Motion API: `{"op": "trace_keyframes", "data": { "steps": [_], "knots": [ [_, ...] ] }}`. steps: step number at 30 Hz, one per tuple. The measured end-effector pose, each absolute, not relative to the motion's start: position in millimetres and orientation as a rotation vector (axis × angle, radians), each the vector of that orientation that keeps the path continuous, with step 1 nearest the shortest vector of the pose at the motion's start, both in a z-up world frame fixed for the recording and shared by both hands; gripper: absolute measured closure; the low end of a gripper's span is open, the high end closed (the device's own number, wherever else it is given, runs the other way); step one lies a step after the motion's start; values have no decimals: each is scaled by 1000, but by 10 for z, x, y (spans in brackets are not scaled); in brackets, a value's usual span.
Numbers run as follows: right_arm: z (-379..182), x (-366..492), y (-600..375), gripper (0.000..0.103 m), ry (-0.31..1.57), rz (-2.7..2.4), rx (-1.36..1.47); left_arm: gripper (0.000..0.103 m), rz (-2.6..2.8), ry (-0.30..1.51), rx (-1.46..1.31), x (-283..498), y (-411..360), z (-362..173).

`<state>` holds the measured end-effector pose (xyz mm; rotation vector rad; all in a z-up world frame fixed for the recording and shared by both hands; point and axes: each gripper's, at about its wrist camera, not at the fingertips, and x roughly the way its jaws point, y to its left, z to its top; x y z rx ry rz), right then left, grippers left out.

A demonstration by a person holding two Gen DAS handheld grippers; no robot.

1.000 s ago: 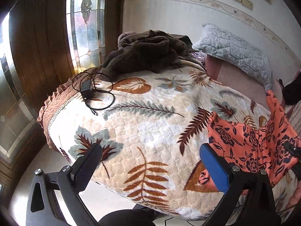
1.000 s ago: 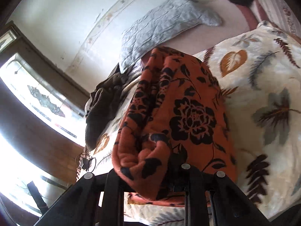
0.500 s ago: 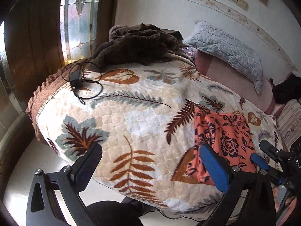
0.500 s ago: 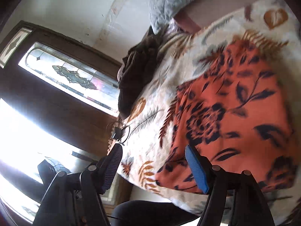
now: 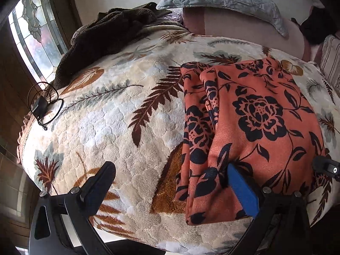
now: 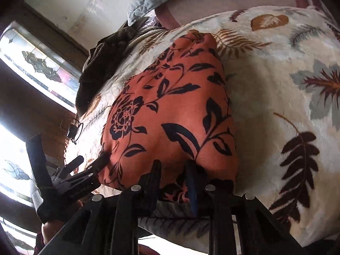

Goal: Fold small clothes
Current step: 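Fold the lifted side over with the right gripper and press it flat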

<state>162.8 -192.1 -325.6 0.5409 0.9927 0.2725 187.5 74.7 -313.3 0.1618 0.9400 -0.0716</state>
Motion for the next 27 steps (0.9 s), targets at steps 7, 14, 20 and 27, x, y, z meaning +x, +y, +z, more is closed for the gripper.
{"op": "trace_keyframes", "data": {
  "steps": [7,14,20,27],
  "knots": [
    [-2831,2271,-2189,74,882,220,574,0,-93,830,143,2028,693,-2676],
    [-3429,3343,-2181,74,1025,117,639,0,-129,923,211,2315,428,-3287],
    [-3588,3499,-2196,75,1043,129,667,0,-175,934,127,2367,492,-3343],
    [-3164,2645,-2333,73,921,205,687,0,-148,786,151,2009,573,-3064]
  ]
}}
